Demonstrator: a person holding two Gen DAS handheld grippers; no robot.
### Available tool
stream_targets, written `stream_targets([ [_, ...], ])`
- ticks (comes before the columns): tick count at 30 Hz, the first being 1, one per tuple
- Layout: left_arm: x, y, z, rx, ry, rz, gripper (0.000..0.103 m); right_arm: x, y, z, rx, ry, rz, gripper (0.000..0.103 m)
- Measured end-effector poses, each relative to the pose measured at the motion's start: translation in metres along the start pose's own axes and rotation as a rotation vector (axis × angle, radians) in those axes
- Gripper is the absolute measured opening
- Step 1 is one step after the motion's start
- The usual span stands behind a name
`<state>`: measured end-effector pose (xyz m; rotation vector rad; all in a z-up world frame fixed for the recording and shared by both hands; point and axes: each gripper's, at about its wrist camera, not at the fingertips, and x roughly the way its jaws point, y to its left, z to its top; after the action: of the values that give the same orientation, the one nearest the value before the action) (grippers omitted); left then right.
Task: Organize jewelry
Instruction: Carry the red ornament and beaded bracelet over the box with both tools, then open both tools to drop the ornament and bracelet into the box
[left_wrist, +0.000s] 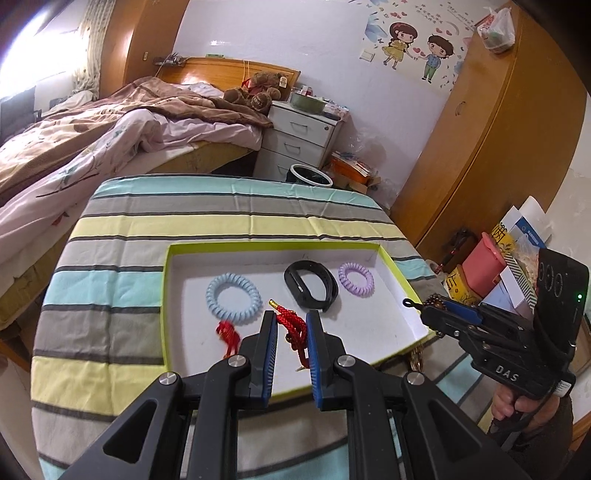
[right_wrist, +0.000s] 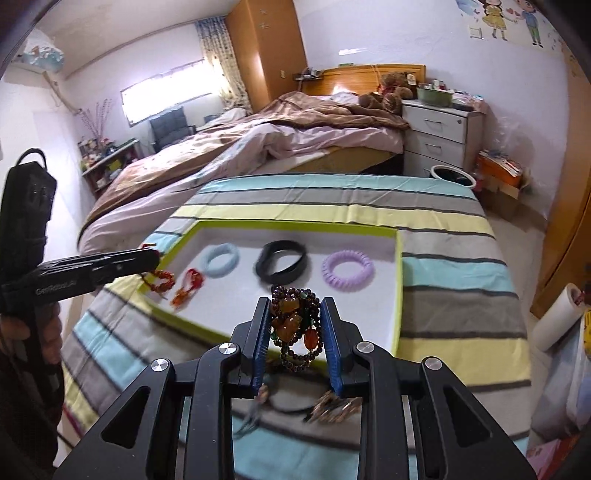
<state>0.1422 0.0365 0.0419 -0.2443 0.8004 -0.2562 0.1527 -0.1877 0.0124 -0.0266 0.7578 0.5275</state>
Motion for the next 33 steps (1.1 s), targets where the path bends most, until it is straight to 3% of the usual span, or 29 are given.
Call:
stream_targets([
  [17,0.068,-0.005,0.002,0.014,0.12,0.001,0.016,0.053,-0.03,0.005,-0.016,0.127,-0.077,0.028],
  [25,0.077,-0.001,-0.003,0.012,0.147,0.042,0.016,0.06,-0.029,0.004,-0.045,0.141,-0.101,0.028],
  [33,0.08,0.002,-0.003,-0.004,0.156,0.027,0.016,0.063,-0.025,0.004,-0.081,0.147,-0.129,0.028],
])
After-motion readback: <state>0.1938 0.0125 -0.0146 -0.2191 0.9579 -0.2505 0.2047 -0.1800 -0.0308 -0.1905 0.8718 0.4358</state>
